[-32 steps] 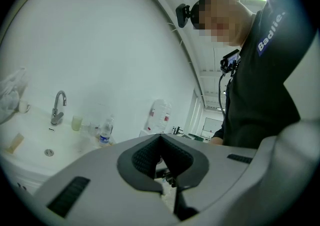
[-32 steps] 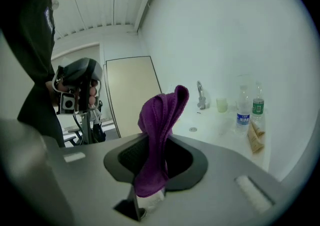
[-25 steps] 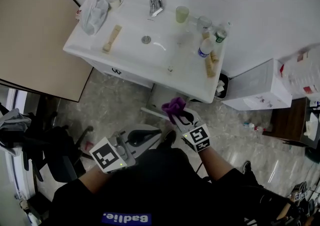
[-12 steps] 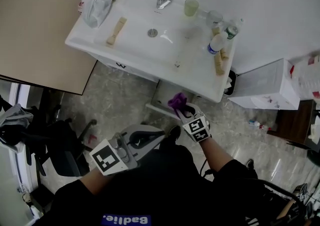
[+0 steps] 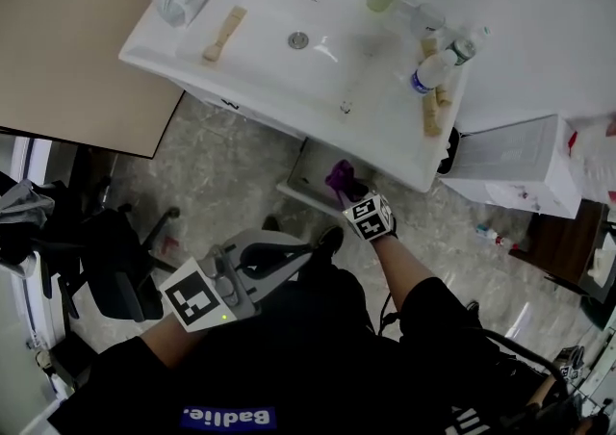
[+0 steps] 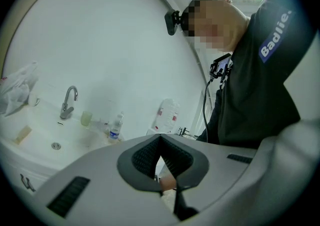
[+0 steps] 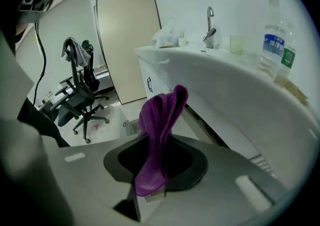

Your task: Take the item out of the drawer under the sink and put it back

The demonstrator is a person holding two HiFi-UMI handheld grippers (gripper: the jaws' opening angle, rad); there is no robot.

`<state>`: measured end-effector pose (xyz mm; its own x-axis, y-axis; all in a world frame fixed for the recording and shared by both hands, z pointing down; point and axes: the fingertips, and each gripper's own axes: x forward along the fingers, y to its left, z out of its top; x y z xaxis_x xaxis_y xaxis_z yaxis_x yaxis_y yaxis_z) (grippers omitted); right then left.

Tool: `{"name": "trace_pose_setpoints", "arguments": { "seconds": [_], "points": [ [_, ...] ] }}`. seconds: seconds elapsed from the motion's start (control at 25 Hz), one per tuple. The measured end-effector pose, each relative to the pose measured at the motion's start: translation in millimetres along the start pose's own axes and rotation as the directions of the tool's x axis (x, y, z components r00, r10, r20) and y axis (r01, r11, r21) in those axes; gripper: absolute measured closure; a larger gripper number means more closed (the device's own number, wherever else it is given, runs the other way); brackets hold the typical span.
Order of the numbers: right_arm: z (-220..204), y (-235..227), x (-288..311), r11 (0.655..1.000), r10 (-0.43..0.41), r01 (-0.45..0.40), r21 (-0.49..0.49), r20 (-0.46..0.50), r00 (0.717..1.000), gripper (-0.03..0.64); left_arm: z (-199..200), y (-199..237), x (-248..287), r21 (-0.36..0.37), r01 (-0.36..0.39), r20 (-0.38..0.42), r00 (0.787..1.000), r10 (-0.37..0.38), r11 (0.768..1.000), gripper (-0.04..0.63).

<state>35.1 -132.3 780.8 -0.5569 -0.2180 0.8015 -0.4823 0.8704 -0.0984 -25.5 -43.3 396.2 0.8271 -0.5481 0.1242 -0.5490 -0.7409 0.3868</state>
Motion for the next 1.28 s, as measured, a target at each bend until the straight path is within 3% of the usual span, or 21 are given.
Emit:
{"name": "trace_pose_setpoints", "arguments": {
  "seconds": [0.28, 0.88, 1.28],
  "points": [
    [-18, -20, 45, 0.998, 0.004, -0.011, -0.055, -0.112, 0.994, 0.532, -4, 9, 7, -0.003, -0.010, -0.009, 1.000, 0.010, 1.000, 0.606],
    [-56, -11, 116, 0.992, 0.033, -0.062, -0.108, -0.251, 0.967, 0.529, -36, 28, 5, -0.031, -0.048, -0.051, 0.998, 0.046, 0.998, 0.606],
    [-60, -13, 129, 0.995, 0.049, -0.070, -0.067, -0.271, 0.961, 0.517, -43, 29, 4, -0.035, -0.060, -0.065, 0.996, 0.058, 0.998, 0.606]
  ]
}}
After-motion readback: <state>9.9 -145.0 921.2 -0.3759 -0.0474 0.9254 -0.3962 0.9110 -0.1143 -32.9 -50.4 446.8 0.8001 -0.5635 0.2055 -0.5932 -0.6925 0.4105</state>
